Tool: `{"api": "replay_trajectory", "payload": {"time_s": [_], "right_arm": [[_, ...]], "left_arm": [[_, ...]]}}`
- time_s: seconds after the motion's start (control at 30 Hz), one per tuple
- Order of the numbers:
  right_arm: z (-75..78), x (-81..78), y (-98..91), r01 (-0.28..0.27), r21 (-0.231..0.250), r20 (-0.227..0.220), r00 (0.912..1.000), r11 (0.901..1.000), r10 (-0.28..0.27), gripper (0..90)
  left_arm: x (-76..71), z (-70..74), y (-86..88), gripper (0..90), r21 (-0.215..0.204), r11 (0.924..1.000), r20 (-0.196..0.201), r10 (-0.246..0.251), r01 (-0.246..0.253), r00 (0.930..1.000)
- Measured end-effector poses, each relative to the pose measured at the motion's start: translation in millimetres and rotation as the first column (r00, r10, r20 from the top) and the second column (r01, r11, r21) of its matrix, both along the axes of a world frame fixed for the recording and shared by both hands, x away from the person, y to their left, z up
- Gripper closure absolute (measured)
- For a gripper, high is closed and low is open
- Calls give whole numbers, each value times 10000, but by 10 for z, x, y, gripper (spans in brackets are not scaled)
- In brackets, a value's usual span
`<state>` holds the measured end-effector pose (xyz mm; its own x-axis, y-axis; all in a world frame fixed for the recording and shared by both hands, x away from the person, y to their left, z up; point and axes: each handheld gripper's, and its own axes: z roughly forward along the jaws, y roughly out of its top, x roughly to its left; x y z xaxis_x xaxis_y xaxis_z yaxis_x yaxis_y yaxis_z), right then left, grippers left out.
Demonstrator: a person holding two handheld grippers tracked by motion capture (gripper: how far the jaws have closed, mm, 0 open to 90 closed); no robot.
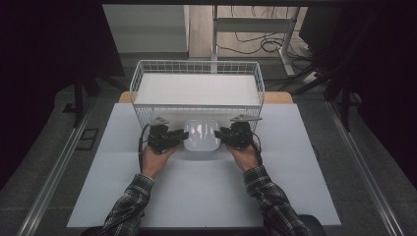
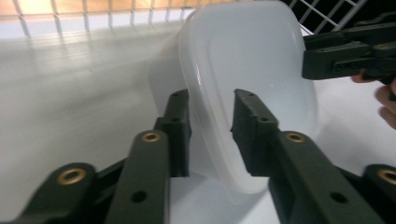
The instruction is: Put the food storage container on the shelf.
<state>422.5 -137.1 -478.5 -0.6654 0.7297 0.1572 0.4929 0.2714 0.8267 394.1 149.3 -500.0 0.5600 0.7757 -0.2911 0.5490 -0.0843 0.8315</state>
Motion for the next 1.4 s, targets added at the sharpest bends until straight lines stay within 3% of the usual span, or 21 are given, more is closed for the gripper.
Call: {"api": "replay_trajectory", "payload": {"time_s": [0.03,0.1,0.2,0.3,0.33,0.5,0.53,0.63,0.73,0.9,0.97,1.1,1.27,1.3,1.33,1.4], "right_arm": [[6,12,23,133,-147,281,9995,9998,-129,634],[11,21,35,229,-182,364,9991,9996,-223,629],[21,79,62,513,-176,515,9974,9985,-503,649],[29,97,75,525,-98,418,9978,9986,-520,693],[46,97,81,583,-152,516,9970,9982,-574,751],[104,43,59,197,-251,684,9975,9995,-180,835],[125,-4,49,-122,-300,698,9975,9995,143,861],[135,-56,44,-383,-369,649,9971,9986,406,877],[151,-173,32,-663,-304,573,9960,9973,680,891],[174,-282,45,-976,-380,515,9937,9945,995,892],[170,-358,71,-1397,-495,503,9886,9890,1421,892],[126,-409,123,-1813,-734,444,9818,9807,1848,891],[60,-437,172,-2090,-922,400,9762,9736,2133,890],[48,-441,181,-2124,-942,380,9755,9726,2167,890],[48,-441,181,-2124,-942,380,9755,9726,2167,890],[15,-442,196,-2193,-982,343,9741,9707,2235,890]], "left_arm": [[18,25,-25,662,285,9995,236,151,-158,9996],[27,36,-45,646,325,9990,312,295,-306,9991],[81,64,-73,612,747,9949,573,629,-671,9964],[114,65,-72,589,713,9940,614,789,-832,9950],[116,77,-72,583,721,9931,660,883,-931,9939],[26,128,-67,506,819,9932,883,749,-822,9933],[-59,139,-55,487,625,9952,818,700,-753,9942],[-153,141,-55,409,486,9968,832,596,-638,9948],[-356,131,-49,318,691,9974,879,145,-207,9960],[-575,80,-31,196,1003,9949,851,-45,-40,9964],[-716,67,7,117,1155,9933,824,-168,72,9965],[-828,39,25,75,1162,9928,787,-394,301,9961],[-1057,-30,25,64,1722,9848,1237,-449,231,9913],[-1104,-53,10,62,2023,9792,1437,-483,185,9884],[-1104,-53,10,57,2023,9792,1437,-483,185,9884],[-1198,-112,-24,58,2488,9684,1640,-577,153,9848]]}}
